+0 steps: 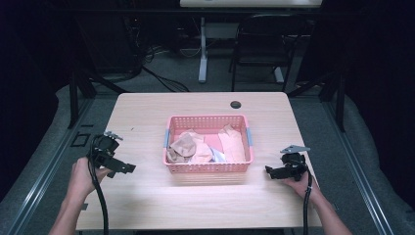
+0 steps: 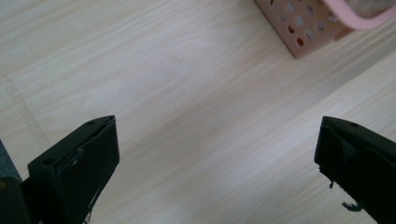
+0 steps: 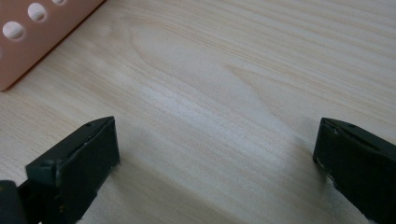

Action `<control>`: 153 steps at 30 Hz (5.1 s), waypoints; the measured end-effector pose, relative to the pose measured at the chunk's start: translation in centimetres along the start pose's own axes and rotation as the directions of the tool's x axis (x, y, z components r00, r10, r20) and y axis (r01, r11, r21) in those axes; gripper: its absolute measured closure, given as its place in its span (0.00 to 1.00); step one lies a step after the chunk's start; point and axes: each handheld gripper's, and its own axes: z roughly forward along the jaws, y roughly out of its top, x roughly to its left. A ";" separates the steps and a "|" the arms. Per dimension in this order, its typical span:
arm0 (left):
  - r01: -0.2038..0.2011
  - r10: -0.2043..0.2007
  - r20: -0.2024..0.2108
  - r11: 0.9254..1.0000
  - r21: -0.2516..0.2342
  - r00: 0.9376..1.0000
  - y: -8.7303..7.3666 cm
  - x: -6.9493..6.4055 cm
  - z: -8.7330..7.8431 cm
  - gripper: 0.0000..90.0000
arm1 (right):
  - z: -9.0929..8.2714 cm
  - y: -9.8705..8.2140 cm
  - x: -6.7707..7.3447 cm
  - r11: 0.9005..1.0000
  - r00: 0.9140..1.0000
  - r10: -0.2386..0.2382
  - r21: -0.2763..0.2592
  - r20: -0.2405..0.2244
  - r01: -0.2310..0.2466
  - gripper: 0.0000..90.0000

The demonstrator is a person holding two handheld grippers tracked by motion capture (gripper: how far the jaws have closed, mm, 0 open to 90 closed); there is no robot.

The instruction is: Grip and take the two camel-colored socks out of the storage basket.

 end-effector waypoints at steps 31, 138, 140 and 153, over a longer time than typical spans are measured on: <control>-0.172 0.171 0.026 0.983 0.068 0.985 12.1 -3.3 -0.6 0.00 | 0.0 0.0 0.0 1.000 1.000 0.001 -0.002 0.000 -0.001 0.00; -0.405 0.396 0.084 0.899 0.165 0.914 20.7 -9.6 3.9 0.95 | 0.0 -0.1 0.0 1.000 1.000 0.001 -0.009 0.006 -0.001 0.00; -0.406 0.399 0.077 0.901 0.153 0.914 20.9 -9.7 3.3 0.95 | 0.0 -0.1 0.0 1.000 1.000 0.000 -0.007 0.010 0.000 0.00; -0.402 0.398 0.054 0.906 0.136 0.916 20.7 -8.7 0.9 0.95 | 0.0 -0.1 0.0 1.000 1.000 -0.002 -0.006 0.008 0.002 0.00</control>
